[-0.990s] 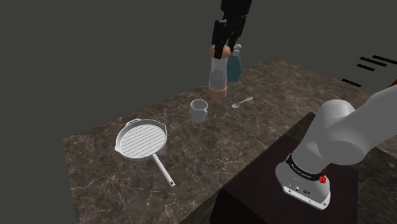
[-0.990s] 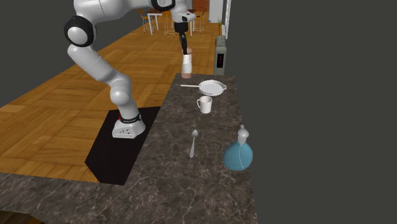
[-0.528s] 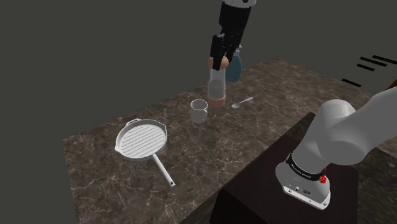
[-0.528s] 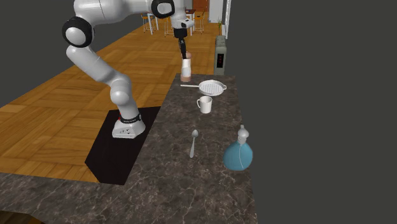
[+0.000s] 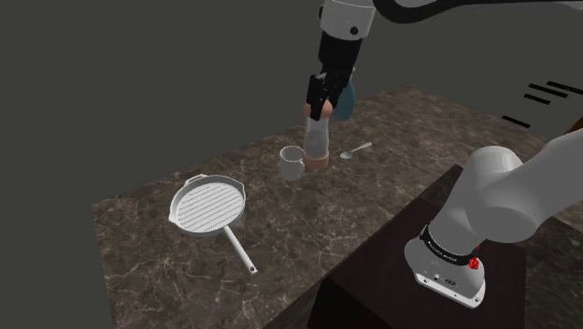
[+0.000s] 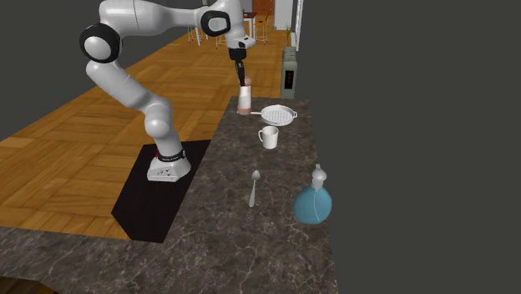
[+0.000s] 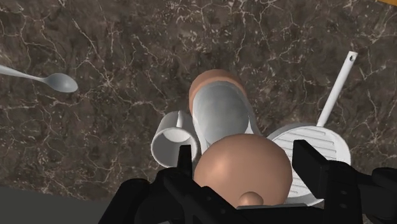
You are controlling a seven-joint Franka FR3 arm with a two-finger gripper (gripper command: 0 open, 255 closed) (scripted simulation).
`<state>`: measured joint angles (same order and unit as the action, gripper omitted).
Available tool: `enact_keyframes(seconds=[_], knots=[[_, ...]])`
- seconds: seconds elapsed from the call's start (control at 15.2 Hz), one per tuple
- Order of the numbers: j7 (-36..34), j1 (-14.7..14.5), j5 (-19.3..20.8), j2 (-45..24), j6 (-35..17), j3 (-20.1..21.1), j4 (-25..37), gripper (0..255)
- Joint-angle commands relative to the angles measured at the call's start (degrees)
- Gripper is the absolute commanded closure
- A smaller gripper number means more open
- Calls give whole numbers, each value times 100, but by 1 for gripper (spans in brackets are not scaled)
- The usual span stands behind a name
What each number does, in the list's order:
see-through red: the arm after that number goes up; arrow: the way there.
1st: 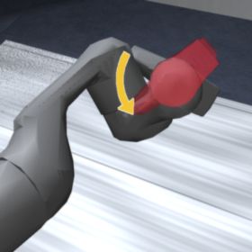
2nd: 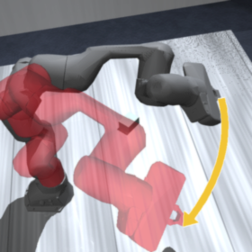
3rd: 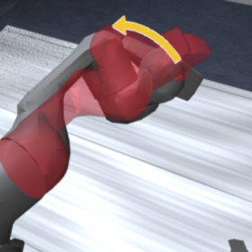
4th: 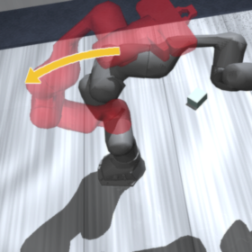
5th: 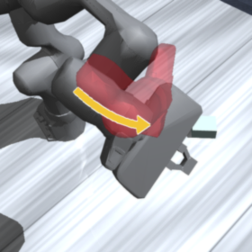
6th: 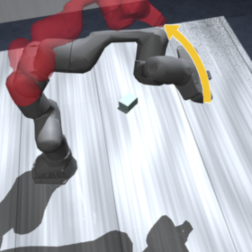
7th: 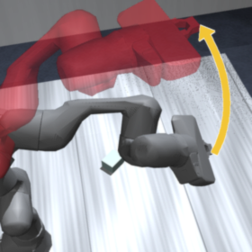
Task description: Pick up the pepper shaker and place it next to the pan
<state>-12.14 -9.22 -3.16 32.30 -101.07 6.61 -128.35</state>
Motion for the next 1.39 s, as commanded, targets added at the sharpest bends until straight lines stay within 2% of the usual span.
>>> enact_keyframes(seconds=[0.0, 1.32], knots=[[-8, -7, -10, 21, -158, 14, -175, 255], [-5, -36, -69, -104, -1736, 96, -1628, 255]])
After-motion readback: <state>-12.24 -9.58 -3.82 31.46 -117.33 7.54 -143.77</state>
